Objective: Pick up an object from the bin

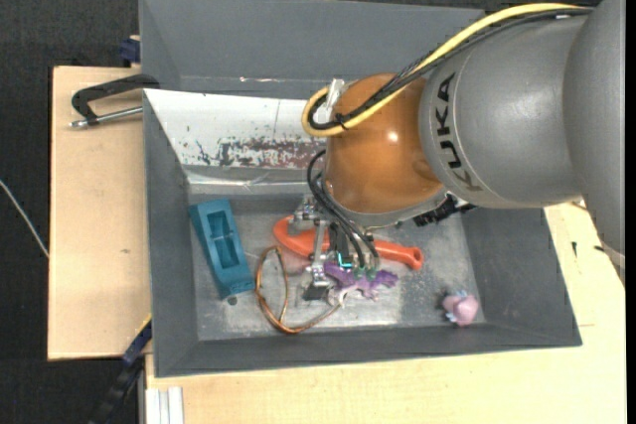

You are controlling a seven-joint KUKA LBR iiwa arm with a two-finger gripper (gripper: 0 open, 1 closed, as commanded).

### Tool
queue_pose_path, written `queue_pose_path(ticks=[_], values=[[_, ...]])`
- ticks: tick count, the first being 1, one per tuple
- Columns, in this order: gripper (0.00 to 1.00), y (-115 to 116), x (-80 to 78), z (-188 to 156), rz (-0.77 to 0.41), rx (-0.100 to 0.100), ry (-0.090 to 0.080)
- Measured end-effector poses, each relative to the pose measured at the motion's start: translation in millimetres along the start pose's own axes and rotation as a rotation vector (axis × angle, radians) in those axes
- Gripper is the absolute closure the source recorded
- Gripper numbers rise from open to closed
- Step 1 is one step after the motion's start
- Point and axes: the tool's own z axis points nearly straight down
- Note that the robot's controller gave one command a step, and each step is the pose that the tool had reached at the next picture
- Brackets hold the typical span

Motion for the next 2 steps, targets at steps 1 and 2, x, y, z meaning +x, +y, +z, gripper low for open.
queue_pose_path(ticks=[1,2], values=[[0.00,-1,-2.1,-4,0.002,-0.001,-0.008],[0.00,-57,-60.8,68,0.025,-0.002,-0.018]])
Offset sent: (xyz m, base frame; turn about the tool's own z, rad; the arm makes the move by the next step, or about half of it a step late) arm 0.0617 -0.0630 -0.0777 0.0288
